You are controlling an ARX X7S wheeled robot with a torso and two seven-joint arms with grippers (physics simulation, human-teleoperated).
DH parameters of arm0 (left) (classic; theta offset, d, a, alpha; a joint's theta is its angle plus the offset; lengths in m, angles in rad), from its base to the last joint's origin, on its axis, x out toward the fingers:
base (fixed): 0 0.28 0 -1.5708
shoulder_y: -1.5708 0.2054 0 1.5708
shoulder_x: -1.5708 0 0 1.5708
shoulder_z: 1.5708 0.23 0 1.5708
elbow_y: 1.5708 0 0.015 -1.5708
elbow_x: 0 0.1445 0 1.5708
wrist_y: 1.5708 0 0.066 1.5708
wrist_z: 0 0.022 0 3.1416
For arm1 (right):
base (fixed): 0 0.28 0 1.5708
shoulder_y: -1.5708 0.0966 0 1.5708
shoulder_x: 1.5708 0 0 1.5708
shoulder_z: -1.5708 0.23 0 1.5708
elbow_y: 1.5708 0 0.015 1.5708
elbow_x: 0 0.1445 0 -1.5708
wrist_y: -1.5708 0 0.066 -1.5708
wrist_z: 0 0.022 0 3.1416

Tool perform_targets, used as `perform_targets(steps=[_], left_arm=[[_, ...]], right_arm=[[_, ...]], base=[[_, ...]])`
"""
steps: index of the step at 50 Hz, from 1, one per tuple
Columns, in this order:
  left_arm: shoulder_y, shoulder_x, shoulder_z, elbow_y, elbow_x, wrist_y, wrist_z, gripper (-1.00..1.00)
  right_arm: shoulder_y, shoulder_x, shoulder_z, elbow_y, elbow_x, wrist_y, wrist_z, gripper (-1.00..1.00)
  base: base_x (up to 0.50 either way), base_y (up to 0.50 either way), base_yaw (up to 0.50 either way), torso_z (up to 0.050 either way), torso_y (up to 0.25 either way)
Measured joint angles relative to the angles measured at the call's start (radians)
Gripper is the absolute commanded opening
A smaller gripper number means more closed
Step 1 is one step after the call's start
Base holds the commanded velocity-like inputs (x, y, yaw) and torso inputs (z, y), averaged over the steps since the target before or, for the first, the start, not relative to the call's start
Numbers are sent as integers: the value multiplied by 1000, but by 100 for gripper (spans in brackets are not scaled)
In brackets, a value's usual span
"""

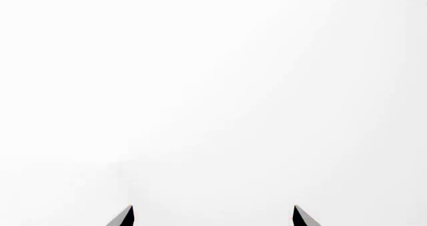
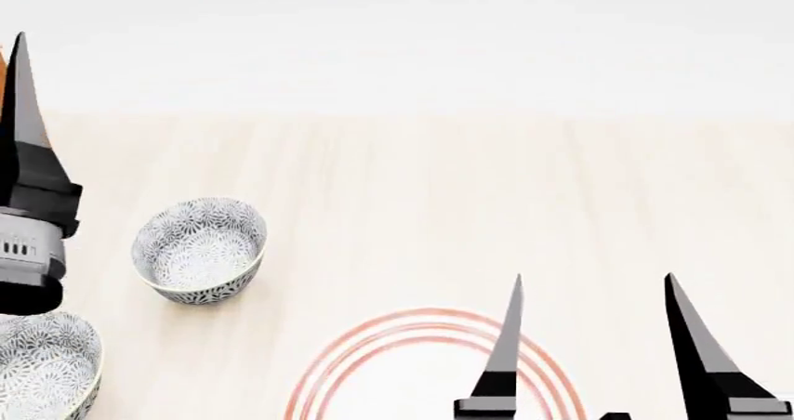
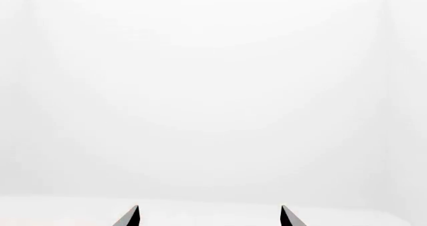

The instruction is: Open the top drawer of the cabinet.

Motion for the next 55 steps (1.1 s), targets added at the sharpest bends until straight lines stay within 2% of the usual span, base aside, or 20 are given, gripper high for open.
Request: perform_targets(steps=[16, 23, 30, 43, 55], left_arm=[[-359, -115, 307, -292, 353, -36, 183, 100], [-480, -124, 436, -474, 517, -54, 268, 100], [-569, -107, 518, -651, 622, -83, 345, 100], [-628, -92, 596, -822, 683, -121, 514, 100], [-627, -66, 571, -844, 627, -133, 574, 100]], right_arm=[[-13, 20, -28, 25, -15, -29, 0, 100], [-18, 27, -38, 33, -20, -40, 1, 100], [-24, 34, -48, 42, -24, -52, 0, 100], [-30, 45, -65, 58, -33, -68, 2, 100], [-32, 52, -76, 68, -33, -75, 4, 100]], base=[[0, 0, 0, 0, 0], [0, 0, 0, 0, 0], [0, 0, 0, 0, 0], [0, 0, 0, 0, 0], [0, 0, 0, 0, 0]])
